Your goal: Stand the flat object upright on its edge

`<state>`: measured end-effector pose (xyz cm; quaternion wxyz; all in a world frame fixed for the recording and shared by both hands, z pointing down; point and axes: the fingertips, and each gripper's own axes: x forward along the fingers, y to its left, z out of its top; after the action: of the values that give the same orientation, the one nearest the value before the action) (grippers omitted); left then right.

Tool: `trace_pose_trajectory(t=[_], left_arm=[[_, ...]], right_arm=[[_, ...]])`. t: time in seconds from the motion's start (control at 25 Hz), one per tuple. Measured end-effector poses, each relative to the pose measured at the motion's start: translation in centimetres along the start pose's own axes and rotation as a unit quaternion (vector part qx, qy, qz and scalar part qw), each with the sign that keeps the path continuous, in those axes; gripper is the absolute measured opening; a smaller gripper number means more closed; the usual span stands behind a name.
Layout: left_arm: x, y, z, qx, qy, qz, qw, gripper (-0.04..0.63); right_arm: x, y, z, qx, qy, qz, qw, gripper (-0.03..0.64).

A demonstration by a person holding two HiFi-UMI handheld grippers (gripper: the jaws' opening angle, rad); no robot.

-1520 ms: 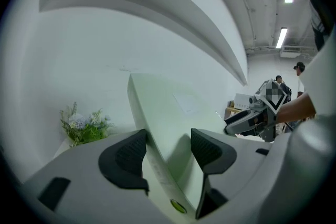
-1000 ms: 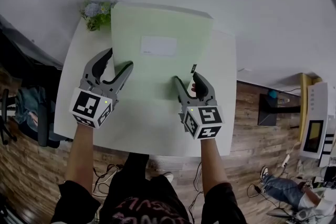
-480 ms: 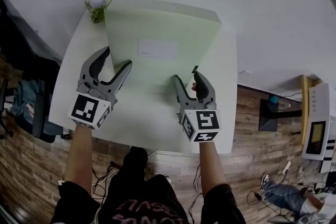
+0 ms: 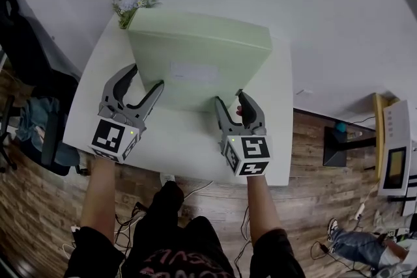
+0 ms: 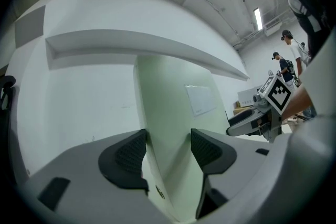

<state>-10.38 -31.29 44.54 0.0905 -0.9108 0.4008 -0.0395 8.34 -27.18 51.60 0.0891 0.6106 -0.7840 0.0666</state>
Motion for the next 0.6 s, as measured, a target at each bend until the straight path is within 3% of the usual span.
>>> trace_pose_trajectory(t=[0.6], left_arm=[[-1.01, -0.52, -0.60, -0.007, 0.026, 0.005, 0.9996, 0.275]], right_arm=[[-0.93, 0.14, -0.41, 0.011, 0.013, 0.010, 1.000, 0.249]])
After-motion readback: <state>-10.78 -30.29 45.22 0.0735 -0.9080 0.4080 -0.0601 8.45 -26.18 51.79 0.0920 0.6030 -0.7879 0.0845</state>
